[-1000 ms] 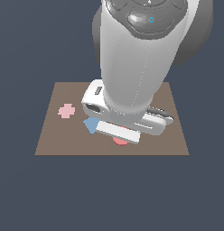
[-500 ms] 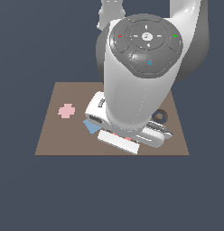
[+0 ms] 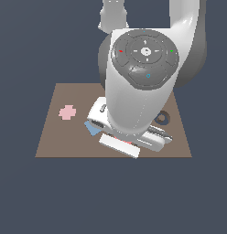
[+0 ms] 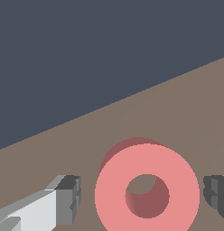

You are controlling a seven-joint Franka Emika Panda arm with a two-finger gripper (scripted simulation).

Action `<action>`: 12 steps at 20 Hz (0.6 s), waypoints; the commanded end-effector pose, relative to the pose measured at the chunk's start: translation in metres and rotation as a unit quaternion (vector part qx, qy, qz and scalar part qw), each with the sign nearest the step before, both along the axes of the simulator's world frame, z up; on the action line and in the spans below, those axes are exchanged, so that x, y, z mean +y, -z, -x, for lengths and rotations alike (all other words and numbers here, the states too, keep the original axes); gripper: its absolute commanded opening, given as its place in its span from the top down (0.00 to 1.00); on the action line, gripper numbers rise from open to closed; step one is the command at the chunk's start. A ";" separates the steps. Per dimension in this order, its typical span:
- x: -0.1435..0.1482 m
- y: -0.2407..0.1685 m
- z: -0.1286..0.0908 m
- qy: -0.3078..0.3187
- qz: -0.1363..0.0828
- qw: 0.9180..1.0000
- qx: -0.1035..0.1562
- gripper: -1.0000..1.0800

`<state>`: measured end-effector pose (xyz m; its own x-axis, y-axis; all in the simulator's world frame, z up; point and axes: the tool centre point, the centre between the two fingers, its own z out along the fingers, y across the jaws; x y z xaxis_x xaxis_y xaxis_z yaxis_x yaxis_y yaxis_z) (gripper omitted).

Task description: Insert a designated object into the corresponding slot on a board.

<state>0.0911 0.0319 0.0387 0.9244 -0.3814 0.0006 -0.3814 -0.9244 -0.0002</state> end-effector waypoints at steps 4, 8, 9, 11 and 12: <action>0.000 0.009 0.000 0.001 0.000 1.000 0.000 1.00; 0.000 0.009 0.000 0.001 0.000 1.000 0.000 1.00; 0.000 0.009 0.000 0.001 0.000 1.000 0.000 1.00; 0.000 0.009 0.000 0.001 0.000 1.000 0.000 1.00; 0.000 0.009 0.000 0.001 0.000 1.000 0.000 1.00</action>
<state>0.0912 0.0323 0.0308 0.9241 -0.3821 0.0004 -0.3821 -0.9241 -0.0009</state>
